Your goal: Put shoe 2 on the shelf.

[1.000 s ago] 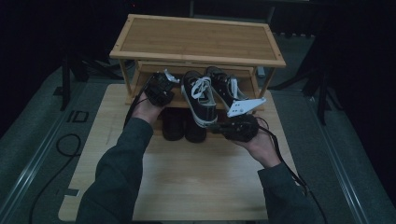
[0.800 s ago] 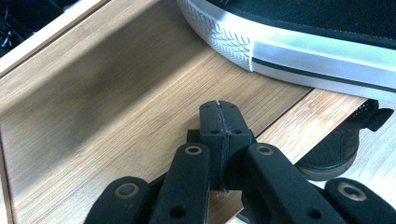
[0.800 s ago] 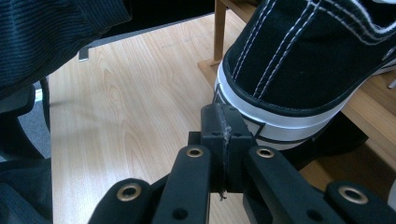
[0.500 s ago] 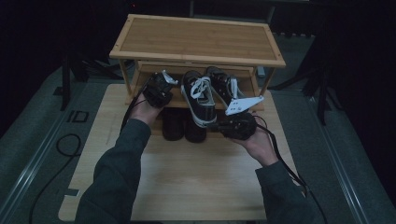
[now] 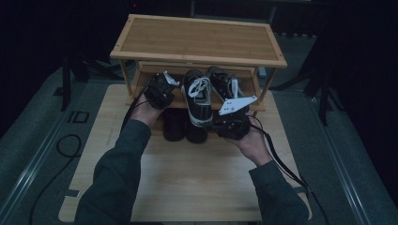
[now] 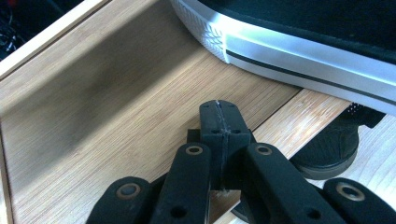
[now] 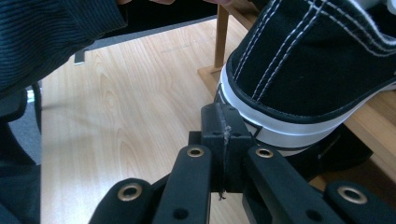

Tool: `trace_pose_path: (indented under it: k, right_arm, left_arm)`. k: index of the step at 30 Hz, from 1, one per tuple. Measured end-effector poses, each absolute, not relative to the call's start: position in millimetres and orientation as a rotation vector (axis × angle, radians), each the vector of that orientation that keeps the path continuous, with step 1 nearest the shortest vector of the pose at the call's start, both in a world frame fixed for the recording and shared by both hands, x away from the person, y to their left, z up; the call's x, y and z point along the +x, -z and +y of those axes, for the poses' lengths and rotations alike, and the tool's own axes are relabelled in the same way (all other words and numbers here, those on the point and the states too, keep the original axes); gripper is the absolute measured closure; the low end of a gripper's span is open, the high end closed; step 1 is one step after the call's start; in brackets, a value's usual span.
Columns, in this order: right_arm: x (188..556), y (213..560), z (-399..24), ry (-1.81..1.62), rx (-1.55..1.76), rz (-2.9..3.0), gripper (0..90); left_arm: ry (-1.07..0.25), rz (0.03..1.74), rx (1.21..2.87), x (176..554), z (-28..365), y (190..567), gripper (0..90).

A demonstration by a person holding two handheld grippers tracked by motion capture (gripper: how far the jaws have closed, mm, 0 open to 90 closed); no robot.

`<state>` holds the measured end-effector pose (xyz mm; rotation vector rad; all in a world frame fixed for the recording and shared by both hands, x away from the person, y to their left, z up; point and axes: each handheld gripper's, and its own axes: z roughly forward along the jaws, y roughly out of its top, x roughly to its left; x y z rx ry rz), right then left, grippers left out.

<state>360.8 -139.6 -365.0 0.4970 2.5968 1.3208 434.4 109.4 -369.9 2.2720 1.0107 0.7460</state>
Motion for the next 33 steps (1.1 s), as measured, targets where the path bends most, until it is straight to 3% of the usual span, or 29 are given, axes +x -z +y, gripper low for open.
trace_pose_path:
  k: [33]
  right_arm:
    - [386.8, 377.6, -121.9, -1.367, 0.504, 2.516, 90.0]
  left_arm:
    - [-0.742, 1.014, 2.281, 435.4, 108.0, 369.3, 90.0]
